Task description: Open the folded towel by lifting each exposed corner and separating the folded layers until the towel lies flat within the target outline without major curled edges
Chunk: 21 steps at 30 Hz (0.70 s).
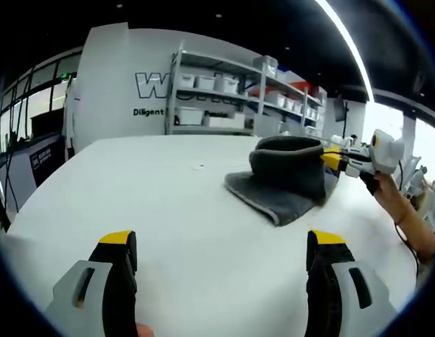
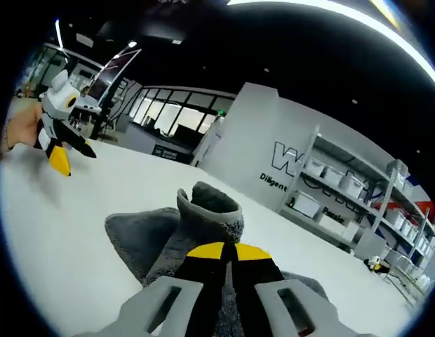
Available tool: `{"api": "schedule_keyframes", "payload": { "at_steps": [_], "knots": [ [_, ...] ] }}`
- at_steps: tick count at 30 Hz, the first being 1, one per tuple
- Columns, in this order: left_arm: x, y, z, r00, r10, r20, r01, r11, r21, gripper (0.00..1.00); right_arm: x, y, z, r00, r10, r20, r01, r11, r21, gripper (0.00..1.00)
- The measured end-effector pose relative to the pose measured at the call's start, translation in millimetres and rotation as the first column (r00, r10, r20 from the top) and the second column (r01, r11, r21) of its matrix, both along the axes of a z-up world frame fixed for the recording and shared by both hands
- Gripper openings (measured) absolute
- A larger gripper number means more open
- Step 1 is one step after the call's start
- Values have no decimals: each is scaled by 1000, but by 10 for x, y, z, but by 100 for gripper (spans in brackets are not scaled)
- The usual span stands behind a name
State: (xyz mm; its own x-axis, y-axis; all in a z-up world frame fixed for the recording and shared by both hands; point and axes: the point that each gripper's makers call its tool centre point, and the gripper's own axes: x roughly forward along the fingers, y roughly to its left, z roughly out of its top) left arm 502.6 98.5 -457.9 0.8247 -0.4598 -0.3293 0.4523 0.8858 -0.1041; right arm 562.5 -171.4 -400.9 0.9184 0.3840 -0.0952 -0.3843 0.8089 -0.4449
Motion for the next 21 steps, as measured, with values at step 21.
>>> {"api": "schedule_keyframes", "payload": {
  "at_steps": [21],
  "knots": [
    [-30,0,-20,1000,6,-2,-6,1000,11,99,-3,-534,142,995,-96,27,93,993,70,0]
  ]
}}
